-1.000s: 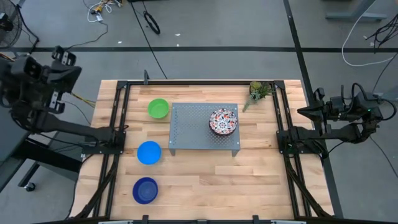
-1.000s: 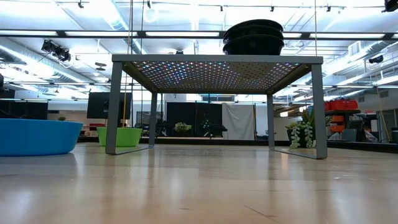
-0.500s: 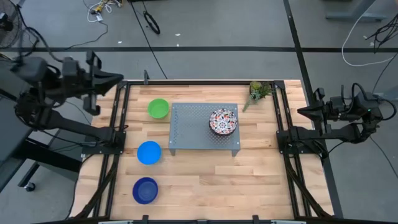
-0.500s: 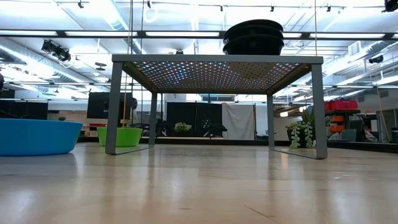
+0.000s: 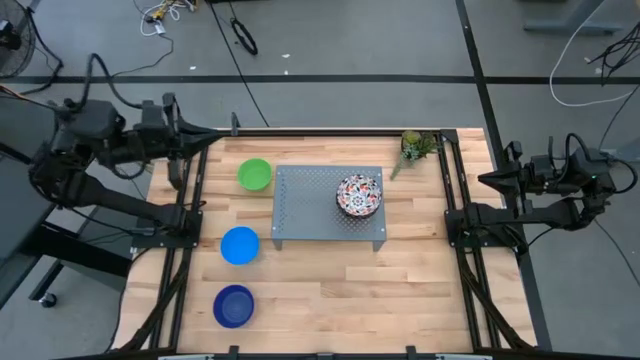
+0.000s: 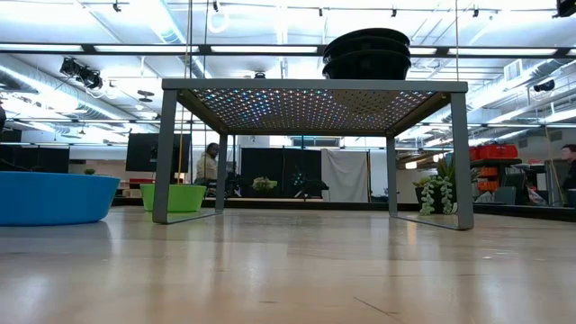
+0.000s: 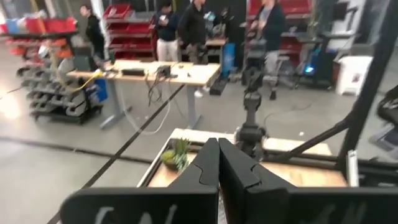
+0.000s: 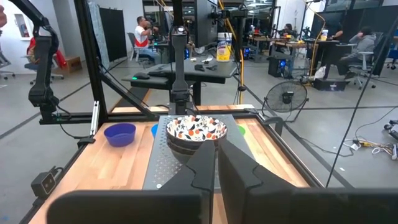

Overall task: Pick & Place Mini bowls
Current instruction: Put the light green plastic bowl on the shelf

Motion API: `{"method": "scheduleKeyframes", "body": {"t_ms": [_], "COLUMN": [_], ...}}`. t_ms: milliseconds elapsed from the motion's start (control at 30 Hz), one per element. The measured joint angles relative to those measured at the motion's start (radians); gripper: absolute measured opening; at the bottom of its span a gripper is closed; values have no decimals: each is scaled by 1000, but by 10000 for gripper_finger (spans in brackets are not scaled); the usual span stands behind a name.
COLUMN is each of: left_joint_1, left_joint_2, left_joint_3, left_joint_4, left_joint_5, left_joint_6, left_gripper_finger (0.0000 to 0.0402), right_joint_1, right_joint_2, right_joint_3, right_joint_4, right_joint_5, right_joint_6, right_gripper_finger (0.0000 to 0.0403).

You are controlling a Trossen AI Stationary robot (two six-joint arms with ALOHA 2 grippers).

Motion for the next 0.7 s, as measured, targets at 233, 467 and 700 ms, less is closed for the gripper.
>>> {"method": "scheduleKeyframes", "body": {"t_ms": [233,467,700], "left_joint_1": [0,0,0], "left_joint_2": [24,47,49], "left_joint_3": [0,0,0], "left_joint_4": [-25,-26,-25], "left_joint_5": [-79,-189,-236], "left_joint_6": [5,21,26], "left_gripper_finger": [1,1,2], "right_joint_1": [0,0,0], "right_joint_2": [0,0,0], "right_joint_3": [0,0,0], "right_joint_4": [0,0,0], "right_joint_5": [0,0,0], "right_joint_6": [0,0,0], "right_gripper_finger": [23,23,23]}}
